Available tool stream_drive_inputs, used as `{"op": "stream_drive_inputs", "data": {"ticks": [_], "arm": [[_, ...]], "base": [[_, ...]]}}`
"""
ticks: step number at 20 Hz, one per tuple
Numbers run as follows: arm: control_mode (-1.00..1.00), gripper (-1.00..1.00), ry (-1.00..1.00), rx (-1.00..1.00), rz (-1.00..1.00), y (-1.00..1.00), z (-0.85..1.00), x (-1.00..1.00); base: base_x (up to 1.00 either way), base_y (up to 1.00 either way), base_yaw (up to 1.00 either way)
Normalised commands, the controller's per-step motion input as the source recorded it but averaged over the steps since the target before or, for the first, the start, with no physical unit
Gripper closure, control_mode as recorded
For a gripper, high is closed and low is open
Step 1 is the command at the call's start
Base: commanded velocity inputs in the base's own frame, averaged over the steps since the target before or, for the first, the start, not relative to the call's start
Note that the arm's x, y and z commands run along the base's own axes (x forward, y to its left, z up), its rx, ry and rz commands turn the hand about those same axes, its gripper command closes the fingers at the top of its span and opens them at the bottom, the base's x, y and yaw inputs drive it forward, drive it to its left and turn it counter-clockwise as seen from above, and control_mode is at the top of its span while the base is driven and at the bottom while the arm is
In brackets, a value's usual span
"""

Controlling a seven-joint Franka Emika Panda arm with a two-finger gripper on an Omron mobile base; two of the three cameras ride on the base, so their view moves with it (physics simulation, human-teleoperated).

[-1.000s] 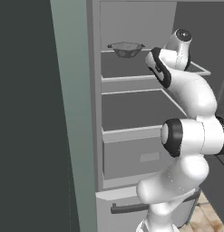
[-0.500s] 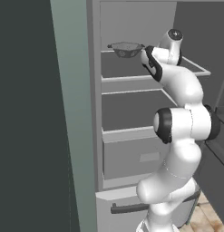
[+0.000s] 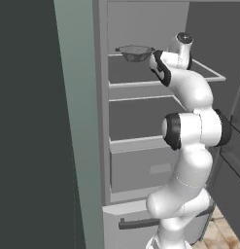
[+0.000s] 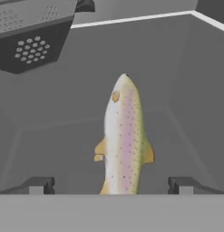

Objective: Take the fish out of the fridge, briefly rinse it in the sink, and place it on the tray next to the sink.

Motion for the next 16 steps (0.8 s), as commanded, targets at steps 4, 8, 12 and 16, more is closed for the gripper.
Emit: {"op": "stream_drive_inputs", "data": {"ticks": [4,8,12,16], "arm": [[-1.00,1.00,0.00,0.00,0.00,0.00,-0.23,0.00],[-1.00,1.00,0.00,0.00,0.00,0.00,-0.02,0.00],[-1.00,1.00,0.00,0.00,0.00,0.00,-0.02,-0.04],[-1.00,1.00,-0.17,0.00,0.00,0.00,0.12,-0.68]], "base": [[0.00,0.00,0.00],[0.00,0.00,0.00],[0.00,0.00,0.00],[0.00,0.00,0.00]]}}
